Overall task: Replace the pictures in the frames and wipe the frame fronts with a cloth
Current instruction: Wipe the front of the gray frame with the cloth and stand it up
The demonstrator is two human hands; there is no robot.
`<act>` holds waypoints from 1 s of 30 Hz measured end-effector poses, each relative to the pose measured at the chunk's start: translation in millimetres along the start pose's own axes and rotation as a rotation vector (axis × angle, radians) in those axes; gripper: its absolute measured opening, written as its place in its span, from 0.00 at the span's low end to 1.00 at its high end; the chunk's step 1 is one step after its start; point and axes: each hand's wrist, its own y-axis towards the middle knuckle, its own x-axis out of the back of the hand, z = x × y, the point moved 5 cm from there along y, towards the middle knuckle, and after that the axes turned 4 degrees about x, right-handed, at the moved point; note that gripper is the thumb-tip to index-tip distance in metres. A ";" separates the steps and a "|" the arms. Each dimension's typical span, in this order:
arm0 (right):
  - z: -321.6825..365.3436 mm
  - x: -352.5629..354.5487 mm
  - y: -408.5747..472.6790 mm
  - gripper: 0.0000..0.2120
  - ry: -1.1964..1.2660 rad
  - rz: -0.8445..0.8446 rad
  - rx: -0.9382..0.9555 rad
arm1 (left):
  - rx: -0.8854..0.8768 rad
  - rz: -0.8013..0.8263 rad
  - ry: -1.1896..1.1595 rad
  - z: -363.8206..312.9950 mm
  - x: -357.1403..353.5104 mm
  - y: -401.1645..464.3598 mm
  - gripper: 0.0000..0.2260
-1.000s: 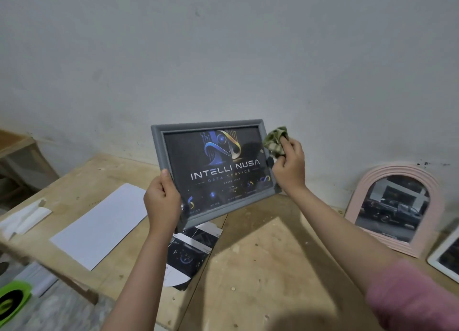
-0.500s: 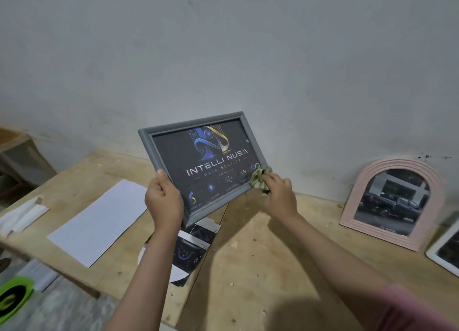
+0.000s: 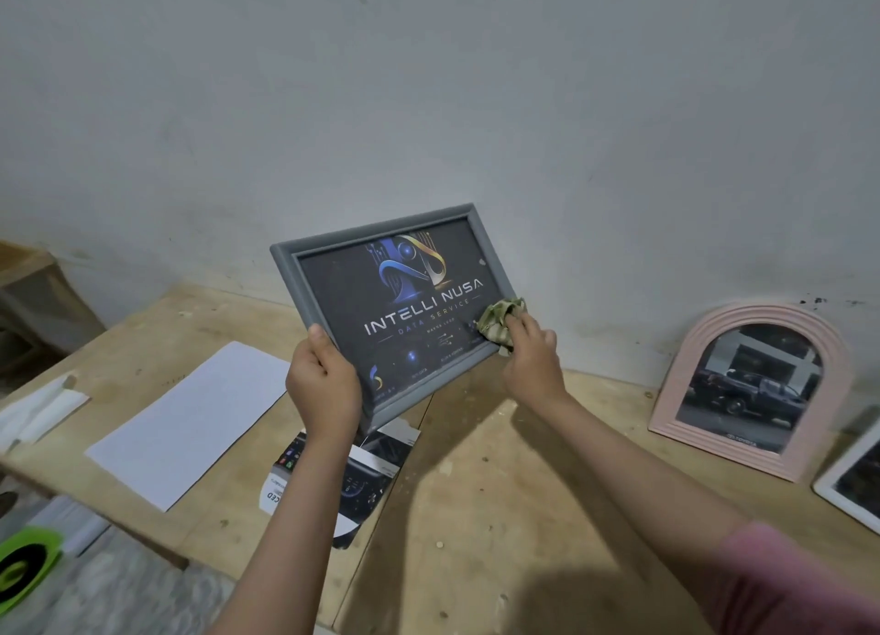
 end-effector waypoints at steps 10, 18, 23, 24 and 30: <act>0.2 -0.2 3.8 0.25 0.196 -0.140 -0.085 | 0.058 0.000 -0.031 -5.8 -2.9 3.1 0.21; 13.4 -8.8 -7.5 0.14 0.590 -0.193 -0.314 | -0.037 -0.006 -0.012 -8.8 -0.3 8.5 0.20; 45.8 -24.3 -33.6 0.14 0.753 -0.128 -0.395 | -0.114 -0.006 -0.007 -10.5 1.1 11.2 0.20; 53.0 -26.8 -40.7 0.14 0.776 -0.114 -0.380 | -0.120 -0.006 -0.006 -10.6 1.3 11.3 0.20; 94.2 -31.4 -83.7 0.13 0.928 0.021 -0.169 | -0.154 -0.016 0.008 -6.3 2.7 13.4 0.19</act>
